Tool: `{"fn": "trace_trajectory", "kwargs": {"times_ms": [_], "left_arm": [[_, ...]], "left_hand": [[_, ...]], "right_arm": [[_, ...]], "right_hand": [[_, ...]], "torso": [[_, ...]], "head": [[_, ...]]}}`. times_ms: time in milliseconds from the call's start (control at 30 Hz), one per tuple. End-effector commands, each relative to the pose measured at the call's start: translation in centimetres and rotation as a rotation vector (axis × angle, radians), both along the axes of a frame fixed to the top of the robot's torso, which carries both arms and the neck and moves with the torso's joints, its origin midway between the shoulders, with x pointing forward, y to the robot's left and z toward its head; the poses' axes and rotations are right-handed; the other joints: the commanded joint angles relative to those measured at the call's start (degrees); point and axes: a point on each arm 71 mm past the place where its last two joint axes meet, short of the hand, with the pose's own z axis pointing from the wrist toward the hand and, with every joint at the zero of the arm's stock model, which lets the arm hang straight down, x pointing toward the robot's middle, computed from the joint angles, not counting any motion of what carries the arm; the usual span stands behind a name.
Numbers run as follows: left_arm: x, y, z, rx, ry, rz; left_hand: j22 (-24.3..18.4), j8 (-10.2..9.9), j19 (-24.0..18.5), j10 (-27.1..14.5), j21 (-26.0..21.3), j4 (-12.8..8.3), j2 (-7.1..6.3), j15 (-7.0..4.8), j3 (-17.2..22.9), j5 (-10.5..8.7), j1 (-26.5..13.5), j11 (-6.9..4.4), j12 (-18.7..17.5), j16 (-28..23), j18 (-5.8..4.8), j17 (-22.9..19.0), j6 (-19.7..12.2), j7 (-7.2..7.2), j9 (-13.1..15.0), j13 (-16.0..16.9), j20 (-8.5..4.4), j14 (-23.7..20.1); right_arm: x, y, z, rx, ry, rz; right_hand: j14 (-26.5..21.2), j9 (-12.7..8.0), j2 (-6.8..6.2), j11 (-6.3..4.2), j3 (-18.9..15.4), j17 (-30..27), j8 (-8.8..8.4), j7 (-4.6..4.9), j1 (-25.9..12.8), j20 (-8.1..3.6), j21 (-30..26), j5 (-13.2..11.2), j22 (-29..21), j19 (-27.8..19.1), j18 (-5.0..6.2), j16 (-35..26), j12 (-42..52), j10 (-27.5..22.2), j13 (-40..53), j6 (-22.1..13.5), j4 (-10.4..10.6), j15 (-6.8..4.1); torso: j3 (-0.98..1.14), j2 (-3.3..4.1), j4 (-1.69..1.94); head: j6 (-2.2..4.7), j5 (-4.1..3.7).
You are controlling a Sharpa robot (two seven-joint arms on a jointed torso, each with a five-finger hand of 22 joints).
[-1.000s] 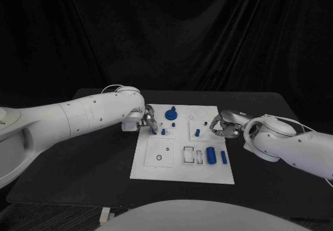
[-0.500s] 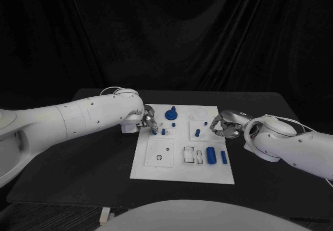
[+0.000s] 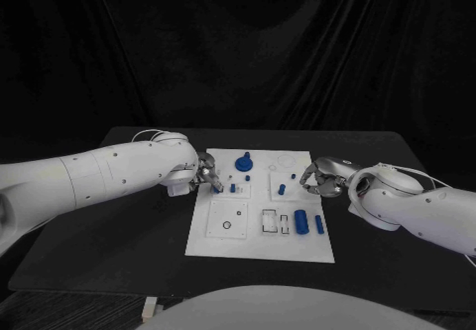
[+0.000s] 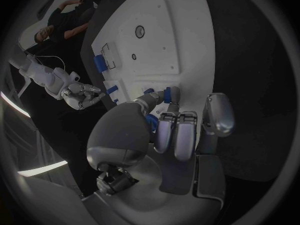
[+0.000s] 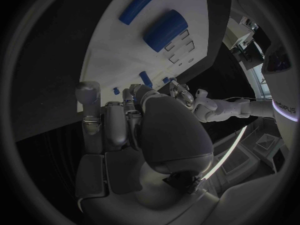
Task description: Assemble the parts on the task board
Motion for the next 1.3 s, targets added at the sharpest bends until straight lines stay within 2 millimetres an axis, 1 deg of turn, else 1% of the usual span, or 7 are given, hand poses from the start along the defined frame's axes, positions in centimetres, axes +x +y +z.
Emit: {"fn": "trace_trajectory", "kwargs": {"times_ms": [33,233,533,633,1000,1100,1300], "left_arm": [[-0.11,-0.32,0.28,-0.026,-0.036,0.022],[-0.54,-0.62,0.51,-0.046,-0.053,0.02],[-0.56,-0.9,0.68,-0.069,-0.081,0.027],[-0.49,-0.87,0.63,-0.069,-0.082,0.029],[-0.18,-0.66,0.41,-0.064,-0.087,0.04],[-0.07,-0.63,0.36,-0.063,-0.088,0.043],[0.17,-0.57,0.2,-0.061,-0.09,0.048]], "left_hand": [[8.4,0.1,0.4,0.7,0.1,-3.0,-0.06,-0.51,3.7,-0.23,-1.0,-0.34,-0.2,-0.2,0.22,13.1,1.7,-1.94,0.0,10.2,0.03,4.5],[8.4,-0.3,0.5,0.7,0.1,-2.6,0.15,-0.52,3.8,-0.46,-1.4,-0.31,-0.2,-0.3,0.2,13.1,1.3,-1.85,-0.4,10.1,-0.01,4.5],[8.4,-0.4,0.6,0.7,0.1,-2.1,0.36,-0.5,3.7,-0.71,-1.7,-0.26,-0.2,-0.3,0.2,13.0,1.2,-1.8,-0.5,10.1,-0.01,4.5],[8.4,-0.5,0.6,0.6,0.1,-1.8,0.38,-0.49,3.6,-1.26,-1.9,-0.26,-0.3,-0.3,0.19,13.0,1.2,-1.82,-0.6,10.1,-0.01,4.5],[8.3,-0.5,0.5,0.5,-0.1,-1.2,0.39,-0.47,3.3,-2.2,-2.2,-0.25,-0.3,-0.3,0.23,12.9,1.1,-1.84,-0.8,10.0,0.0,4.4],[8.4,-0.5,0.6,0.6,-0.1,-0.8,0.37,-0.45,3.0,-3.17,-2.4,-0.25,-0.3,-0.3,0.21,13.0,0.9,-1.86,-0.7,10.0,0.02,4.5],[8.4,-0.4,0.6,0.6,-0.2,-0.7,0.33,-0.46,2.8,-3.76,-2.4,-0.26,-0.3,-0.3,0.21,12.9,0.7,-1.89,-0.6,10.0,0.02,4.4]], "right_arm": [[0.0,-0.14,-0.1,-0.006,0.0,-0.014],[0.0,-0.09,-0.11,-0.005,0.0,-0.012],[-0.02,-0.08,-0.13,-0.005,0.0,-0.012],[-0.03,-0.1,-0.13,-0.006,0.001,-0.013],[-0.07,-0.09,-0.19,-0.006,0.003,-0.011],[-0.09,-0.09,-0.2,-0.006,0.004,-0.011],[-0.13,-0.17,-0.22,-0.007,0.005,-0.012]], "right_hand": [[1.9,0.1,0.09,0.1,0.2,-0.1,0.39,-0.09,-0.5,-0.07,-0.2,0.2,4.4,-0.5,0.73,-0.3,-0.3,0.9,8.5,0.5,0.1,0.3],[1.9,0.1,0.09,0.09,0.3,-0.1,0.41,-0.09,-0.7,-0.07,-0.3,0.2,4.4,-0.5,0.73,-0.3,-0.3,0.9,8.5,0.5,0.0,0.3],[1.9,0.1,0.09,0.09,0.3,-0.1,0.41,-0.09,-0.7,-0.07,-0.3,0.2,4.4,-0.5,0.73,-0.3,-0.3,0.9,8.5,0.5,0.0,0.3],[1.9,0.1,0.09,0.09,0.3,-0.1,0.41,-0.09,-0.7,-0.07,-0.3,0.2,4.4,-0.5,0.73,-0.3,-0.3,0.9,8.5,0.5,0.0,0.3],[1.9,0.1,0.09,0.09,0.3,-0.1,0.41,-0.09,-0.7,-0.07,-0.3,0.2,4.4,-0.5,0.73,-0.3,-0.3,0.9,8.5,0.5,0.0,0.3],[1.9,0.1,0.09,0.09,0.3,-0.1,0.41,-0.09,-0.7,-0.07,-0.3,0.2,4.4,-0.5,0.73,-0.3,-0.3,0.9,8.5,0.5,0.0,0.3],[1.9,0.1,0.09,0.09,0.3,-0.1,0.41,-0.09,-0.7,-0.07,-0.3,0.2,4.4,-0.5,0.73,-0.3,-0.3,0.9,8.5,0.5,0.0,0.3]], "torso": [[-0.02,-0.01,0.01],[-0.01,0.02,0.0],[-0.01,0.03,0.0],[-0.01,0.0,0.02],[0.0,0.02,0.0],[0.01,0.02,0.01],[-0.01,0.02,0.01]], "head": [[-0.01,0.14],[-0.01,0.16],[-0.01,0.08],[-0.01,0.17],[-0.01,0.39],[-0.01,0.37],[-0.01,0.44]]}}
